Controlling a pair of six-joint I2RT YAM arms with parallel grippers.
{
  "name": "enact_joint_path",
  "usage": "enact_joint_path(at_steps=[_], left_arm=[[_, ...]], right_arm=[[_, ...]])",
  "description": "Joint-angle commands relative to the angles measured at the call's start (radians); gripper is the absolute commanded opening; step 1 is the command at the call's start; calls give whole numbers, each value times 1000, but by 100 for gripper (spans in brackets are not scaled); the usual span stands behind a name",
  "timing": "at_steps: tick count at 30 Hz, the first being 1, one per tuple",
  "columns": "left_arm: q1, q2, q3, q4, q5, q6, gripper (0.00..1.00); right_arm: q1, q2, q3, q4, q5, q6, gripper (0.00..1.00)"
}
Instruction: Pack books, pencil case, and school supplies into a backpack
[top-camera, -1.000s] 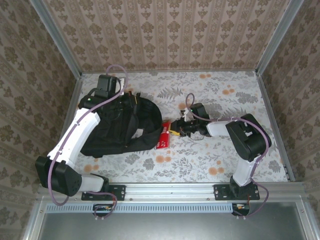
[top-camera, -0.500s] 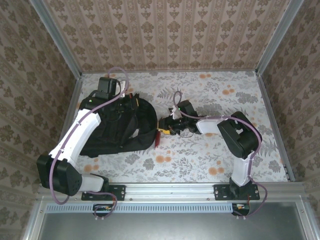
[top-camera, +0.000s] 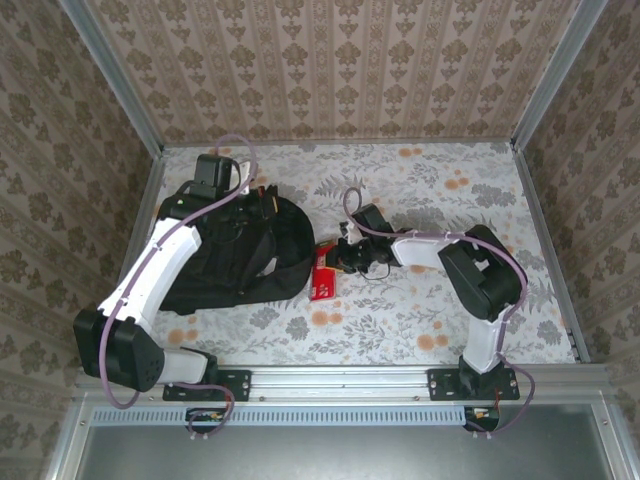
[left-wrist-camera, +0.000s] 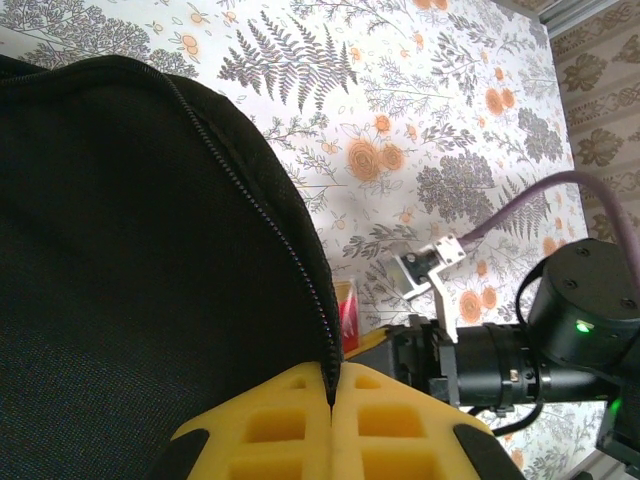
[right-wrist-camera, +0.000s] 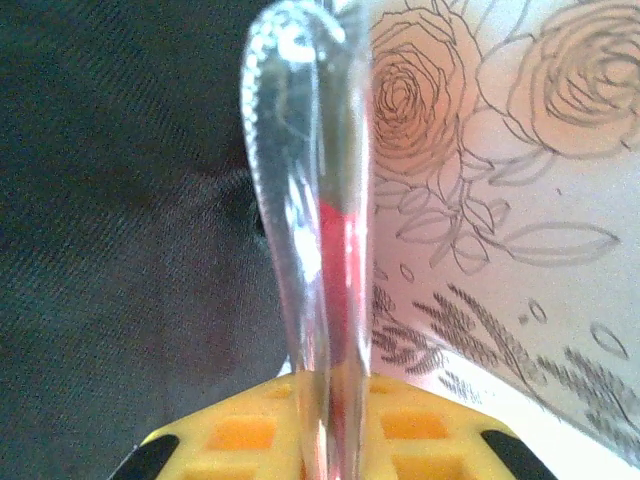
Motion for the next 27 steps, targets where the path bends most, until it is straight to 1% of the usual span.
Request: enact_joint_path(at_steps=[1,2,3,9,13,15,16,17,18,20,23,27], left_arm=[[6,-25,43,-15,24,2,1],[6,-25,48,-19,33,1,1],[5,-22,53,-21,46,-1,1],[-23,12,90,-45,91,0,2],[-79,47,144,-77,93,8,2],[-109,63,166,-81,99,3,2],[-110,72,182,-84,101,-1,2],[-146,81,195,-87,104,-4,2],[-161,91,211,-94,106,-6,2],[-187,113,245,-108,113,-8,2],[-216,142,292,-131,127,-12,2],[-240,157,328,-119,171,-36,2]], right_arm=[[-27,-79,-40,-78,75,-35,11],[-35,-94,-51,-90,86,-36,10],[-42,-112,-67,-106,98,-39,6],[-104,-238,-128,-241,202,-62,1],[-134,-390,-136,-379,348,-83,0],[-134,-484,-139,-415,423,-92,0],[-134,-536,-139,-428,452,-96,0],[-134,-575,-135,-440,472,-99,0],[-134,-615,-128,-448,487,-105,0],[-132,-678,-113,-448,488,-116,5],[-132,-738,-72,-462,458,-120,6],[-130,-808,-84,-359,341,-53,5]])
